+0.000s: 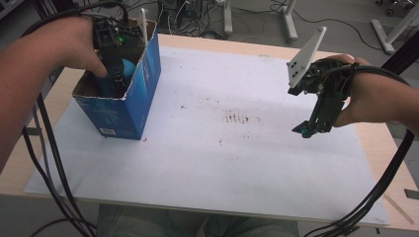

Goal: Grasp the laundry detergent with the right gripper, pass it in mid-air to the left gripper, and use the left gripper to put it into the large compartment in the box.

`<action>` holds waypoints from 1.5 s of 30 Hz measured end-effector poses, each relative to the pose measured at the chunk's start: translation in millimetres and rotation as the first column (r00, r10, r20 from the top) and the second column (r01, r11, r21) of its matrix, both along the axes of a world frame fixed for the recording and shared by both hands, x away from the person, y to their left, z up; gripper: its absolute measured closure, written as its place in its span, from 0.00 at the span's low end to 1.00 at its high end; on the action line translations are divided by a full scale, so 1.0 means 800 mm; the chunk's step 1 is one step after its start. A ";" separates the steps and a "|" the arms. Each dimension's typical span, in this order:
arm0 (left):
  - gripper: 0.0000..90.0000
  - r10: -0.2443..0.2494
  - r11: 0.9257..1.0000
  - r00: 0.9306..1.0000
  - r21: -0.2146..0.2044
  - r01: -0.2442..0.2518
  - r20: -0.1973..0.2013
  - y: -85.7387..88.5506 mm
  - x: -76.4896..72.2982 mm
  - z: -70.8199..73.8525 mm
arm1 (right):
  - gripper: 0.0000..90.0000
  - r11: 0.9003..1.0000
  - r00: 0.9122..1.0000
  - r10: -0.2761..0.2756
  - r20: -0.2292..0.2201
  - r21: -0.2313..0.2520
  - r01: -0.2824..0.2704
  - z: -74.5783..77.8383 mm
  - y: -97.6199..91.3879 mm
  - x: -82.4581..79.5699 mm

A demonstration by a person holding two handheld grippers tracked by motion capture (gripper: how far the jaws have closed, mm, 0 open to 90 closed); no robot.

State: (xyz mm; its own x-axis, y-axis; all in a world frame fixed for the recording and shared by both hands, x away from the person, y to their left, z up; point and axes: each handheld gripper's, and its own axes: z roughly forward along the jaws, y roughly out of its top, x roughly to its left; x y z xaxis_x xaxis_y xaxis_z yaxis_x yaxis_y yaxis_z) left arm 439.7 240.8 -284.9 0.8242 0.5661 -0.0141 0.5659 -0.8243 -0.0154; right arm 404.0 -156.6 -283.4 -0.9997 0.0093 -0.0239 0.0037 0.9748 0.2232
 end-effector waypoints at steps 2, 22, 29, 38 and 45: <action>0.33 0.003 1.000 1.000 0.006 -0.003 0.004 0.001 0.000 0.004 | 0.01 1.000 1.000 -0.001 -0.002 0.004 0.001 0.001 0.000 0.000; 0.26 -0.013 1.000 0.999 0.008 0.012 0.029 -0.015 -0.020 0.095 | 0.01 0.999 1.000 -0.004 0.016 0.032 0.003 0.018 -0.005 0.000; 0.21 -0.080 0.997 0.995 -0.007 0.081 0.055 -0.039 -0.025 0.127 | 0.01 0.999 1.000 -0.001 0.023 0.034 0.000 0.032 -0.007 0.003; 0.17 -0.215 0.975 0.976 -0.050 0.216 0.022 -0.080 -0.018 0.131 | 0.01 1.000 1.000 0.006 0.023 0.029 -0.007 0.049 -0.004 0.006; 0.13 -0.274 0.960 0.962 -0.054 0.274 0.001 -0.108 -0.008 0.117 | 0.01 1.000 1.000 0.013 0.021 0.006 -0.013 0.056 -0.002 0.011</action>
